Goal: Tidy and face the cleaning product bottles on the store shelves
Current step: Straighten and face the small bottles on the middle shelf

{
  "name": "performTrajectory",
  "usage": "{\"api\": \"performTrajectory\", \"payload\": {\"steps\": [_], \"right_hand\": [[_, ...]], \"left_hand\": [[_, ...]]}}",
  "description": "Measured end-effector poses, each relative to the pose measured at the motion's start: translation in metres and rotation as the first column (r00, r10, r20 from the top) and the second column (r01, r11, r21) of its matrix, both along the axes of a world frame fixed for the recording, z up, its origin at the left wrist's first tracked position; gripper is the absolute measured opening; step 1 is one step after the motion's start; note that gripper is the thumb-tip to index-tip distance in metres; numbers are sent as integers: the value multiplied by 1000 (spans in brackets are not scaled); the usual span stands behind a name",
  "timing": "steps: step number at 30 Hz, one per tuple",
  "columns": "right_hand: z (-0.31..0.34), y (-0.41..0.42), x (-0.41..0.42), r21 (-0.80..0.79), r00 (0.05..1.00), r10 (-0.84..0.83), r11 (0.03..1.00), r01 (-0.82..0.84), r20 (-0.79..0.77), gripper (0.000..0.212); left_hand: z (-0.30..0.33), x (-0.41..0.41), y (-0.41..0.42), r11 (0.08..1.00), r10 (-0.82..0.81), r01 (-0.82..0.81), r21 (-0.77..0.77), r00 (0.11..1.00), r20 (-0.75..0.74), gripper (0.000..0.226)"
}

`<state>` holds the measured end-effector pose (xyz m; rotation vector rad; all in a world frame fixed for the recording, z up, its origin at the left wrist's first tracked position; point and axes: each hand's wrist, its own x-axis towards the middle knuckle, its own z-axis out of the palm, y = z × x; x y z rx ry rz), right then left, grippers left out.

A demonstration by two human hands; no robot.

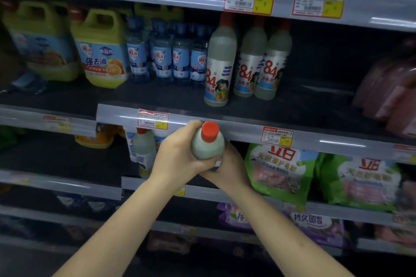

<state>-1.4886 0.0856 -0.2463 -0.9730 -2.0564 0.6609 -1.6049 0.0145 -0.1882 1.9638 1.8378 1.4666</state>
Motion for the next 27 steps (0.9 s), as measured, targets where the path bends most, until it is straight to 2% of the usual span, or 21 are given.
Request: {"api": "performTrajectory", "payload": {"steps": [5,15,21,27], "right_hand": [[41,-6,21,96,995,-9,995,19,-98,57],[106,11,52,213,983,-127,965,153,-133,58],[123,31,62,170,948,-251,943,285,-195,49],[122,56,64,83,927,-318,937,339,-197,46]], "left_hand": [[40,8,1,989,-132,132,62,991,-8,55],[92,34,28,946,-254,254,200,967,-27,55],[96,52,60,954,-262,256,157,965,21,75],[71,64,91,970,-234,220,108,961,146,65]]}}
